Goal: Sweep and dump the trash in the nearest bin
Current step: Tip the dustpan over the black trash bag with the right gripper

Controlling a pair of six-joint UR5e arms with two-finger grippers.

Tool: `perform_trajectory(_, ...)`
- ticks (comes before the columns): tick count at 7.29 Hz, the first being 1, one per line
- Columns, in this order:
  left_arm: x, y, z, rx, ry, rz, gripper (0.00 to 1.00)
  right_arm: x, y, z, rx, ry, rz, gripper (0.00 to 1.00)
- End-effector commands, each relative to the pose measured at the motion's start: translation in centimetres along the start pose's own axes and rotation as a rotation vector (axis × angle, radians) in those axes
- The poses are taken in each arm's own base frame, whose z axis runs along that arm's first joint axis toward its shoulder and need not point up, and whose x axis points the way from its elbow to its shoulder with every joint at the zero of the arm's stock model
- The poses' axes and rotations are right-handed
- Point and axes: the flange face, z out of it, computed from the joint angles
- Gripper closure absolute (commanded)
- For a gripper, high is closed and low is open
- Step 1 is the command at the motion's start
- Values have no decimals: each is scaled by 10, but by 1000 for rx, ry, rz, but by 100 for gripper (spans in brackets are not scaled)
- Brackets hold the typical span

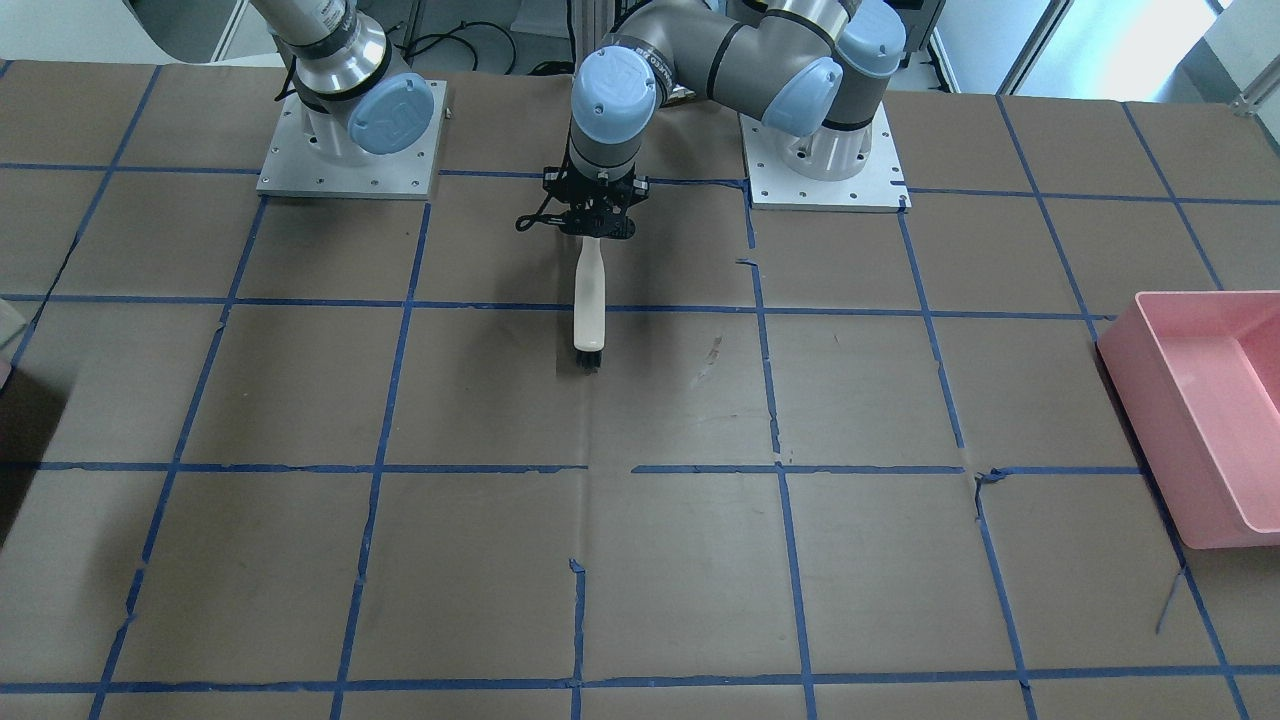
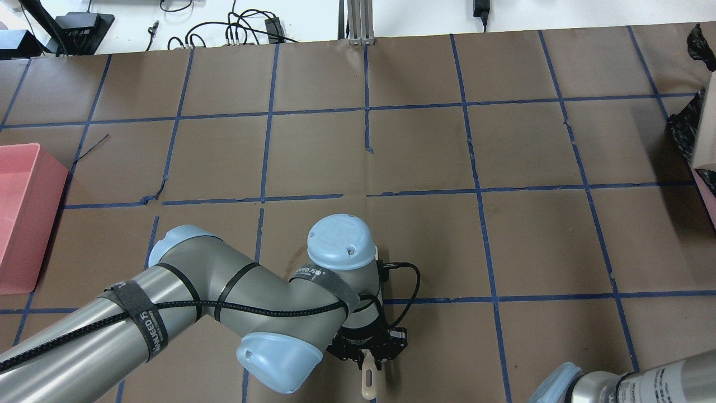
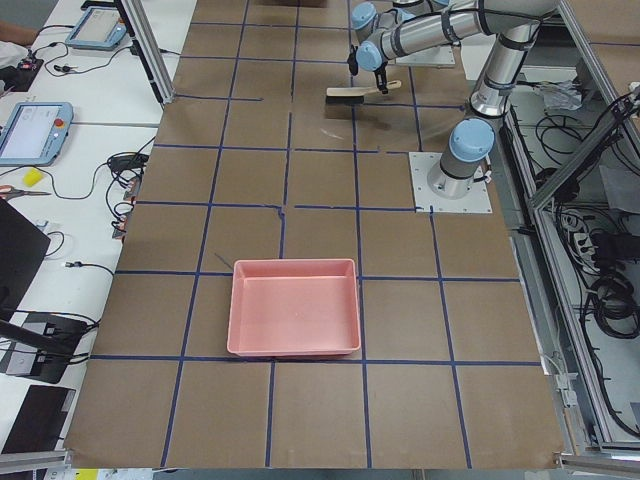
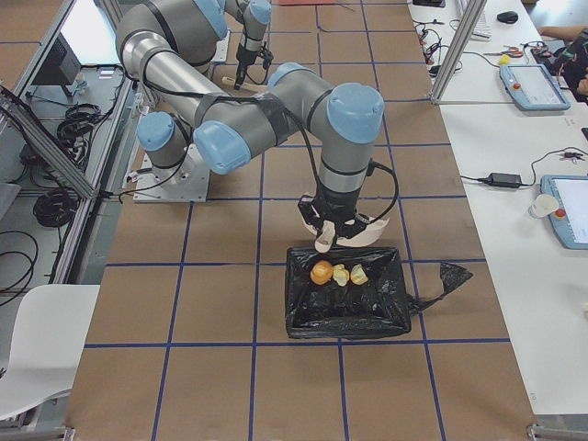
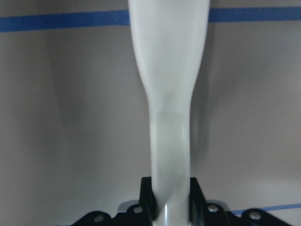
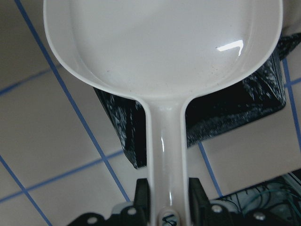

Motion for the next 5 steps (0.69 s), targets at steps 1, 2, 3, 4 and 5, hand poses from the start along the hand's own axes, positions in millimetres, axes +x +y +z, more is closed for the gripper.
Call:
perform_trajectory(1,2,3,5,-12,-11,0,98,-51,-40,42,109,16,161,100)
perform_trajectory(2,2,1,8,-18,-13,0,98,-51,-67,74,160,40,189,100)
perform_trajectory(3,2,0,11,-26,-16,-2,98,-56,-109,91,163,28,242,100)
perform_trajectory(4,2,0,11,-27,-16,-2,98,-60,-148,91,162,38,282,100)
perform_trajectory(5,2,0,11,-27,-16,-1,94,-66,-182,95,163,20,340,100)
